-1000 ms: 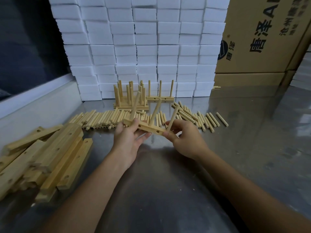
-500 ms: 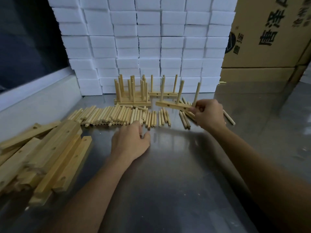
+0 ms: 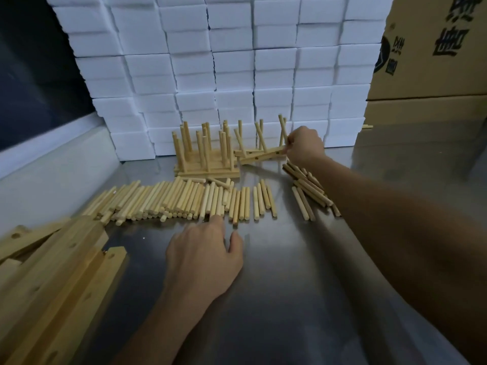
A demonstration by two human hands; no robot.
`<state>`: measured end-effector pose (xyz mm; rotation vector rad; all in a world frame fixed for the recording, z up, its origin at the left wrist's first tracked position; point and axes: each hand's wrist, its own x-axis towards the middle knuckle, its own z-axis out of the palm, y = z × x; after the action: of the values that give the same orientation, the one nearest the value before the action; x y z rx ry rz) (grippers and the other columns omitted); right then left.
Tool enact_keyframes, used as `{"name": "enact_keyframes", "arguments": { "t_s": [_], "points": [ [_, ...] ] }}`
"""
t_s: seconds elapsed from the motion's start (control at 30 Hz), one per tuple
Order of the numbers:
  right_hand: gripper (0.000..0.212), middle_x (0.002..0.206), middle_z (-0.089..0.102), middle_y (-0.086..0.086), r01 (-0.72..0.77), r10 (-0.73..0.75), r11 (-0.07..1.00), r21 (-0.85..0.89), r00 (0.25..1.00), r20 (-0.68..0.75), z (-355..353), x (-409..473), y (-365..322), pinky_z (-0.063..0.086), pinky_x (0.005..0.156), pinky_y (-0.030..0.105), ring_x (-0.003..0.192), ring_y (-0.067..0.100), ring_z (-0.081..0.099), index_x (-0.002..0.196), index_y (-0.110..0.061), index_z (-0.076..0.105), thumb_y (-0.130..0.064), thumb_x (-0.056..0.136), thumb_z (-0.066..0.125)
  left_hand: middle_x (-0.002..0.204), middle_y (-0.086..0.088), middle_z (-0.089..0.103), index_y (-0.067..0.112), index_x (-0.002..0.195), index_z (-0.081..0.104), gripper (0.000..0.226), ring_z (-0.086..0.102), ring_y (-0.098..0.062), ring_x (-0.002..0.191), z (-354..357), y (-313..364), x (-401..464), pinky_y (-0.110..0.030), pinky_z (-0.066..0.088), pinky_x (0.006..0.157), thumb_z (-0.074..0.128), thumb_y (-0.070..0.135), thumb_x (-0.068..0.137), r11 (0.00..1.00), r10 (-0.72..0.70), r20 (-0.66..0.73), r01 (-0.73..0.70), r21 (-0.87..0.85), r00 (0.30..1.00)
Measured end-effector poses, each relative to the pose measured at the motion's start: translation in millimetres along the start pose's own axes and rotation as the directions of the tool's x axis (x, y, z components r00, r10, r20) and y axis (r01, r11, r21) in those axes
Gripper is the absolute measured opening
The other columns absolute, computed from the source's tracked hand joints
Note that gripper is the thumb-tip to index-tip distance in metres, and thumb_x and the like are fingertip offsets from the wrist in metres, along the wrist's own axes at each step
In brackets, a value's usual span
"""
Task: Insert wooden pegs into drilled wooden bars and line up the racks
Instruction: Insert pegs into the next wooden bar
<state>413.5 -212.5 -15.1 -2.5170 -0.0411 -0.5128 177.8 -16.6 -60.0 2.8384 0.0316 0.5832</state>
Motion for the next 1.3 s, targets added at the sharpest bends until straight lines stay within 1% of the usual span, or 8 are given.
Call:
{"name": "enact_keyframes", "arguments": {
  "t_s": [0.23,0.33,0.57,0.7,0.83,0.93,1.17,1.3],
  "points": [
    [0.012,0.103,0.066,0.016,-0.089,0.090,0.996,-0.020,0.992,0.084,21,22,2,0.055,0.080,0.037,0.093,0.031,0.065,0.100,-0.002,0.067,-0.008,0.090,0.065,0.065,0.010,0.037,0.029,0.076,0.025,0.030,0.030,-0.002,0.060,-1,2,-1,-0.030,0.028,0.062,0.040,0.048,0.094,1.000,-0.017,0.014,0.017,-0.007,1.000],
    [0.011,0.102,0.065,0.015,-0.106,0.108,0.994,-0.031,0.991,0.083,25,21,2,0.055,0.079,0.038,0.091,0.030,0.063,0.099,-0.004,0.064,-0.009,0.089,0.066,0.065,0.010,0.038,0.028,0.070,0.021,0.035,0.030,-0.002,0.061,-1,1,-1,-0.030,0.029,0.063,0.038,0.048,0.094,1.000,-0.019,0.019,0.019,0.001,1.000],
    [0.028,0.077,0.052,0.003,-0.121,0.122,0.984,-0.127,0.993,-0.003,21,9,-2,0.053,0.090,0.045,0.085,0.028,0.060,0.074,-0.016,0.043,-0.014,0.084,0.069,0.064,0.010,0.037,0.030,0.071,0.022,0.029,0.031,-0.003,0.060,0,1,0,-0.030,0.030,0.063,0.033,0.048,0.091,1.000,-0.006,0.035,0.006,-0.006,0.999],
    [0.004,0.087,0.064,0.008,-0.078,0.072,0.980,-0.183,0.997,-0.036,18,1,-4,0.052,0.092,0.047,0.090,0.030,0.063,0.087,-0.011,0.058,-0.011,0.084,0.062,0.063,0.009,0.038,0.030,0.069,0.021,0.033,0.031,-0.003,0.059,1,1,0,-0.030,0.029,0.063,0.037,0.046,0.092,1.000,-0.009,0.023,0.009,0.004,1.000],
    [0.003,0.078,0.063,0.007,-0.039,0.029,0.979,-0.201,0.998,-0.050,15,-10,-6,0.056,0.084,0.044,0.081,0.028,0.064,0.083,-0.010,0.060,-0.010,0.085,0.061,0.063,0.009,0.039,0.029,0.073,0.026,0.029,0.032,-0.004,0.059,2,0,0,-0.031,0.029,0.062,0.037,0.046,0.092,1.000,0.002,0.006,-0.003,0.004,1.000],
    [0.005,0.074,0.061,0.006,-0.027,0.017,0.982,-0.187,0.998,-0.059,9,-17,-9,0.058,0.076,0.040,0.075,0.027,0.064,0.080,-0.010,0.059,-0.010,0.085,0.061,0.063,0.009,0.040,0.027,0.076,0.029,0.028,0.032,-0.005,0.059,3,-2,1,-0.032,0.029,0.062,0.039,0.046,0.093,1.000,0.001,0.007,-0.001,0.005,1.000],
    [0.013,0.085,0.070,0.009,-0.041,0.039,0.998,-0.041,0.998,-0.050,-18,-51,-18,0.060,0.075,0.039,0.078,0.025,0.067,0.090,-0.006,0.068,-0.016,0.089,0.060,0.065,0.007,0.044,0.026,0.074,0.032,0.028,0.038,-0.010,0.060,1,-1,1,-0.032,0.031,0.059,0.042,0.043,0.094,1.000,-0.002,0.014,0.002,-0.018,1.000],
    [0.014,0.071,0.068,0.002,-0.021,0.029,0.987,0.159,0.999,-0.046,-30,-96,-24,0.052,0.058,0.026,0.068,0.017,0.066,0.079,-0.013,0.069,-0.016,0.090,0.061,0.064,0.006,0.045,0.024,0.075,0.033,0.027,0.042,-0.012,0.059,-1,1,-1,-0.032,0.032,0.059,0.044,0.039,0.095,1.000,0.024,-0.005,-0.024,-0.003,1.000]
  ]
}}
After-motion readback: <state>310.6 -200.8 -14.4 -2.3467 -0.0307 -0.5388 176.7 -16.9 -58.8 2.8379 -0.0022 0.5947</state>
